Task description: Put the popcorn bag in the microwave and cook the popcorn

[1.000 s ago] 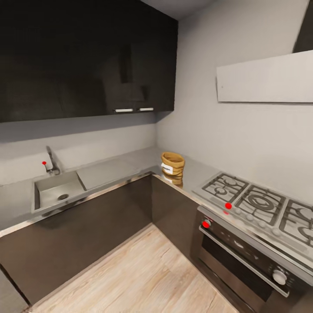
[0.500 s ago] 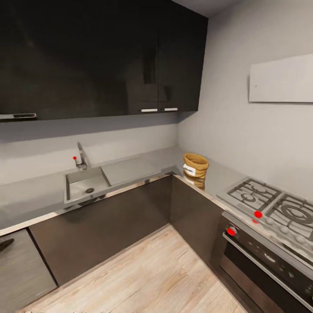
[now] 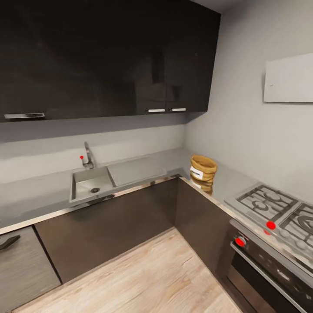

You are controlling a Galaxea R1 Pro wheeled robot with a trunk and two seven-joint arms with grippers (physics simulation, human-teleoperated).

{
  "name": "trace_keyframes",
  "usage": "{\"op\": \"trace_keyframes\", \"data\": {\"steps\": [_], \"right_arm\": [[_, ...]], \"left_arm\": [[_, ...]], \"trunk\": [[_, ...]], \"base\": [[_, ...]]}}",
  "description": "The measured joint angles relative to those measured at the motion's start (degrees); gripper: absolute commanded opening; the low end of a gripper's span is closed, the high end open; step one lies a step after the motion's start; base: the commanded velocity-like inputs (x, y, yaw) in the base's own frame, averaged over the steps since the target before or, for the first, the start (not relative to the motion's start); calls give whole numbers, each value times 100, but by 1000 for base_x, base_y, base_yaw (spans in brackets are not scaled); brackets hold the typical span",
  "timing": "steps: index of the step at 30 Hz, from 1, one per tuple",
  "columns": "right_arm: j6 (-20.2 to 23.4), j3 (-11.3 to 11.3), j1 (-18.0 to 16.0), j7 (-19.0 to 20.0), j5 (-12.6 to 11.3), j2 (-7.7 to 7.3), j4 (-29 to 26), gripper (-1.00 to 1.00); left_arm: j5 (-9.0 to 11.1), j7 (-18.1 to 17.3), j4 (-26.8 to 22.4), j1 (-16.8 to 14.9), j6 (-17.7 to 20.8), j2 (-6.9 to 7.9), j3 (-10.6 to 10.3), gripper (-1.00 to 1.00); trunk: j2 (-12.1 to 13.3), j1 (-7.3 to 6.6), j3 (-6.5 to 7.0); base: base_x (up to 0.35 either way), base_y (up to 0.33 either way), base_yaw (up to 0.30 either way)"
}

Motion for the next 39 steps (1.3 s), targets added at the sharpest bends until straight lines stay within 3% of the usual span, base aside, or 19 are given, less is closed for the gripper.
{"op": "trace_keyframes", "data": {"steps": [5, 16, 22, 23, 25, 26, 27, 28, 30, 32, 34, 35, 37, 39], "right_arm": [[0, 5, 0, 0, 10, 0, -3, 100], [0, 30, -5, 5, 67, 7, -22, 100], [18, 2, -38, 16, 34, -4, -128, 100], [36, 20, -45, 27, 55, 16, -215, 100], [124, 295, -50, 65, 175, 187, -566, 100], [235, 520, -50, 75, 232, 231, -766, 100], [622, 967, -52, 79, 339, 272, -1333, 100], [1108, 1211, -34, 76, 381, 282, -2024, 100], [1928, 1407, -16, 70, 428, 286, -3163, 100], [3094, 1589, -5, 137, 444, 274, -4786, 100], [3928, 2008, -13, 408, 473, 253, -6093, 100], [4472, 2398, -56, 695, 524, 230, -6842, 100], [4828, 2634, -338, 858, 587, 245, -7222, 100], [5001, 2697, -892, 999, 567, 219, -7386, 100]], "left_arm": [[4, 12, -1, 0, 1, -103, 6, 100], [35, 12, 0, 21, -5, -110, 44, 100], [55, 19, -1, 12, 13, -99, 91, 100], [57, 18, -1, 10, 16, -92, 96, 100], [55, 15, -1, 8, 17, -98, 92, 100], [51, 14, -1, 8, 18, -99, 86, 100], [38, 13, 0, 8, 18, -101, 67, 100], [34, 13, 0, 8, 18, -101, 58, 100], [32, 13, 0, 11, 18, -102, 59, 100], [23, 13, 0, 24, 18, -102, 47, 100], [16, 5, 0, 37, 14, -107, 39, 100], [14, 0, 0, 40, 11, -109, 36, 100], [21, 7, 0, 47, 10, -110, 39, 100], [38, 1, 0, 49, 10, -110, 49, 100]], "trunk": [[0, 0, 0], [1, 1, 0], [1, 2, 0], [1, 2, 1], [0, 2, 1], [1, 2, 1], [1, 3, 2], [0, 2, 2], [1, 2, 2], [0, 2, 2], [0, 1, 2], [2, 2, 2], [2, 2, 1], [2, 2, 2]], "base": [[232, -270, 269], [221, -211, 281], [11, -11, 62], [0, 0, 3], [0, 0, 1], [0, 0, 0], [0, 0, 0], [0, 0, 0], [0, 0, 0], [0, 0, 0], [0, 0, 0], [0, 0, 0], [0, 0, 0], [0, 0, 0]]}}
